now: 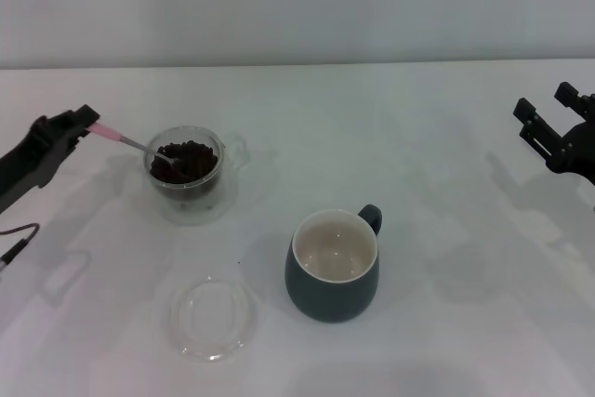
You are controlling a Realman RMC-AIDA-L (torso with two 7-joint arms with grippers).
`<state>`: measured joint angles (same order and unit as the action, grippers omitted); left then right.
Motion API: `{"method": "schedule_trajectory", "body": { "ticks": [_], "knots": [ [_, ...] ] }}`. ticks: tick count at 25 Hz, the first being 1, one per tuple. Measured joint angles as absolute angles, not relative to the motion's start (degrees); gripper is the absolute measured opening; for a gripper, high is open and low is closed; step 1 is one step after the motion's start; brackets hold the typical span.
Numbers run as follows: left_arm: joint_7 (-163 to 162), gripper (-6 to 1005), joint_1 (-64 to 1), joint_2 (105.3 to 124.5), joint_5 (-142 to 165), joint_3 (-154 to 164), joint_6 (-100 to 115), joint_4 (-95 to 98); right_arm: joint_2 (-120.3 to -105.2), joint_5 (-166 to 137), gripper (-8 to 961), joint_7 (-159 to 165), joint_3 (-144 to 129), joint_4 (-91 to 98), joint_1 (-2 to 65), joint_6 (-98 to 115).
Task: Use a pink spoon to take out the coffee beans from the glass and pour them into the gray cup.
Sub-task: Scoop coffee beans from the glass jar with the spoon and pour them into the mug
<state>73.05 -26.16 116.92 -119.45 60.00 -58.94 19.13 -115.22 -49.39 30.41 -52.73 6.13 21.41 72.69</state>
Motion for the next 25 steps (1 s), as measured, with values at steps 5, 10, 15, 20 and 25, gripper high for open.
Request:
{"method": "schedule_trajectory", "body": {
  "ticks": [5,10,15,20,25],
  "knots": [
    [71.3,126,-24.9,116.89,-119.4,57.7,-63.5,19.2,-115.23,-49.4,669,30.4,-52.7,6.1,21.5,72.7],
    [69.2,126,-24.6,116.96,-119.4,57.4,-67.7,19.1,-115.22,-49.4,669,30.4,-52.7,6.1,21.7,72.7],
    [67.1,127,-25.1,117.87,-117.9,57.7,-71.7,19.0,-115.23,-49.4,669,30.4,-52.7,6.0,21.7,72.7],
    [66.0,127,-26.9,118.67,-113.8,57.8,-75.0,18.5,-115.24,-49.4,668,30.4,-52.7,5.8,21.8,72.7],
    [65.4,127,-30.4,118.72,-107.6,57.9,-76.8,17.5,-115.29,-49.4,668,30.4,-52.7,5.2,21.9,72.4]
  ]
}}
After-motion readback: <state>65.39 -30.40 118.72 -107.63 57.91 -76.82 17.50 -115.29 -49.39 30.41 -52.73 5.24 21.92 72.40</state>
